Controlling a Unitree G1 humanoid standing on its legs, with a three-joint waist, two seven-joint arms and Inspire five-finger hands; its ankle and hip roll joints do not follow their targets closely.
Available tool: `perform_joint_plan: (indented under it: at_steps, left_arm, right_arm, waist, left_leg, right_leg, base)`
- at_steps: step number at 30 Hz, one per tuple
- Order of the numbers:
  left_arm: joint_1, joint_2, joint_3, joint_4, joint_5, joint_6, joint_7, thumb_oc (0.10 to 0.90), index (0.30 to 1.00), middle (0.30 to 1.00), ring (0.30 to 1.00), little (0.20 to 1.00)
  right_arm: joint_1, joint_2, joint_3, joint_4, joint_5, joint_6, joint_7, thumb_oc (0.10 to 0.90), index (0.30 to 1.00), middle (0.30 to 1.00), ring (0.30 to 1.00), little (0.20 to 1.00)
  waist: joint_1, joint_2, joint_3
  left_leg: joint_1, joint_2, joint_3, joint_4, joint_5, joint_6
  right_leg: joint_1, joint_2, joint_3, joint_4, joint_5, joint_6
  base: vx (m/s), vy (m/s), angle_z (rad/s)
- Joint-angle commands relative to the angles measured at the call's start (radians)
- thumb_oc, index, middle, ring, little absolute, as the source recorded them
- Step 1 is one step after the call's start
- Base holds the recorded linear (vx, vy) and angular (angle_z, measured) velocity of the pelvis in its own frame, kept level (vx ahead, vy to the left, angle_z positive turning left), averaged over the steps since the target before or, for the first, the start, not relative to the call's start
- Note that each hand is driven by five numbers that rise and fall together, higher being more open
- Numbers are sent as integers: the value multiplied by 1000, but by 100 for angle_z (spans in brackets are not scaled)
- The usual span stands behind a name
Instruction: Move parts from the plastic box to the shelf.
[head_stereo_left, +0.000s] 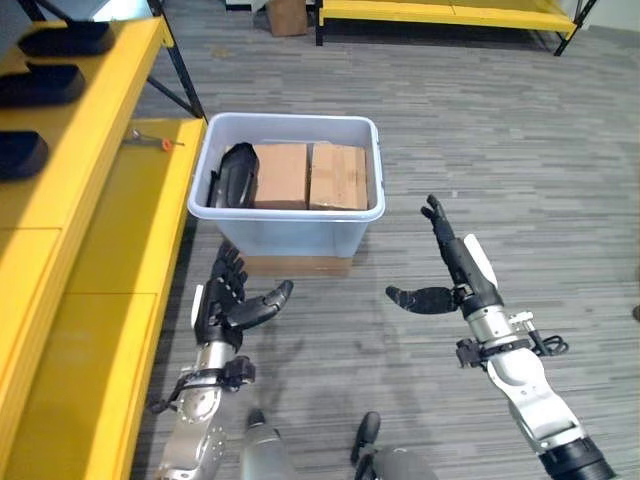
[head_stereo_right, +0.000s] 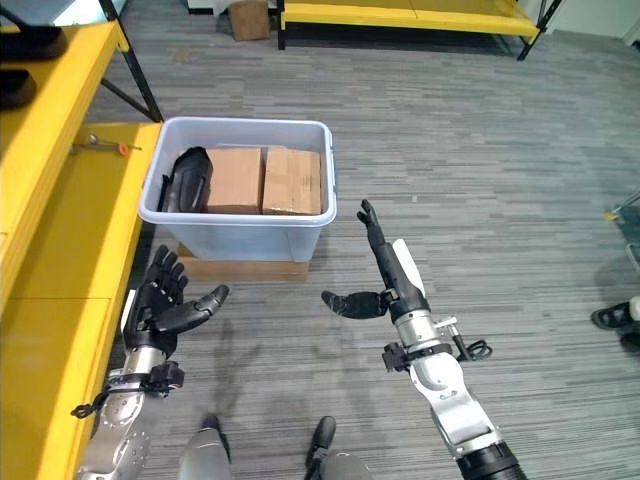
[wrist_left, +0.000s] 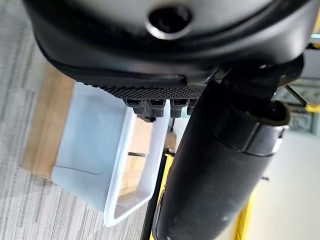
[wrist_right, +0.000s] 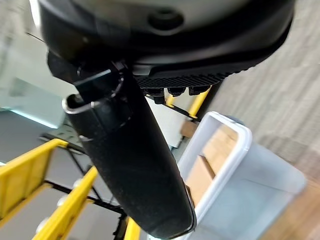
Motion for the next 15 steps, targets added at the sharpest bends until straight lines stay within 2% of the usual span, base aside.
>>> perform_joint_plan:
  at_steps: [1, 2, 3, 4, 5, 8, 10, 13, 15]
  left_arm:
    - [6, 57, 75, -135, 3, -85, 4, 900, 1000, 1000, 1000, 1000]
    - [7, 54, 79, -126, 5, -82, 4, 900, 1000, 1000, 1000, 1000]
    - [10, 55, 89, -122, 5, -80, -2, 900, 1000, 1000, 1000, 1000]
    - [10, 55, 88, -122, 5, -80, -2, 900, 1000, 1000, 1000, 1000]
    - [16, 57, 94, -111, 4, -79, -7, 900, 1000, 1000, 1000, 1000]
    - [18, 63, 93, -121, -8, -79, -20, 900, 1000, 1000, 1000, 1000]
    - [16, 87, 98, -121, -2, -84, -18, 900, 1000, 1000, 1000, 1000]
    - [13, 113, 102, -121, 0, -85, -10, 900, 1000, 1000, 1000, 1000]
    - [16, 126, 104, -124, 12, -79, 2, 900, 1000, 1000, 1000, 1000]
  right_arm:
    - [-60, -25, -45, -100, 59, -121, -18, 900, 1000, 1000, 1000, 1000]
    - [-49, -27, -47, -105, 59, -119, -17, 900, 1000, 1000, 1000, 1000]
    - [-17, -24, -63, -120, 62, -116, -5, 900, 1000, 1000, 1000, 1000]
    - [-16, -24, -63, -121, 62, -115, -5, 900, 1000, 1000, 1000, 1000]
    - [-3, -17, -69, -117, 59, -113, 11, 900, 1000, 1000, 1000, 1000]
    - [12, -1, -85, -121, 49, -105, 19, 900, 1000, 1000, 1000, 1000]
    - [12, 25, -92, -127, 74, -110, 25, 900, 1000, 1000, 1000, 1000]
    - [-6, 43, -78, -122, 52, -101, 18, 900, 1000, 1000, 1000, 1000]
    - [-11, 54, -63, -118, 40, -96, 25, 900, 1000, 1000, 1000, 1000]
  waist:
    - [42, 19, -35]
    - [45, 24, -38]
    - [44, 40, -52]
    - [45, 40, -52]
    - [59, 52, -68]
    - [63, 43, -81]
    - [67, 22, -87]
    - [75, -1, -85]
    - [76, -9, -82]
  left_leg:
    - [44, 43, 22, -69, 160, -36]
    - [43, 57, 25, -101, 183, -50]
    - [45, 61, 57, -119, 206, -70]
    - [47, 62, 58, -120, 206, -70]
    - [63, 33, 30, -115, 187, -64]
    - [73, -5, 49, -60, 148, -51]
    - [63, -53, 57, -14, 94, -14]
    - [45, -100, 76, 53, 37, 24]
    - [59, -154, 94, 68, -14, 74]
  right_leg:
    - [74, -138, 41, -7, -10, 177]
    - [89, -146, 51, -5, -16, 184]
    - [118, -155, 58, 6, -28, 190]
    - [118, -155, 59, 7, -28, 190]
    - [143, -171, 77, 21, -39, 199]
    - [168, -212, 83, 38, -37, 211]
    - [158, -252, 111, 68, -13, 221]
    - [123, -292, 130, 109, 29, 232]
    - [61, -338, 145, 238, 98, 229]
  base:
    - [219, 214, -30]
    - [315, 325, -34]
    - [308, 332, -32]
    - [431, 472, -18]
    - [328, 371, -12]
    - [238, 258, -46]
    - [220, 266, -10]
    - [144, 260, 5]
    - [158, 361, -3]
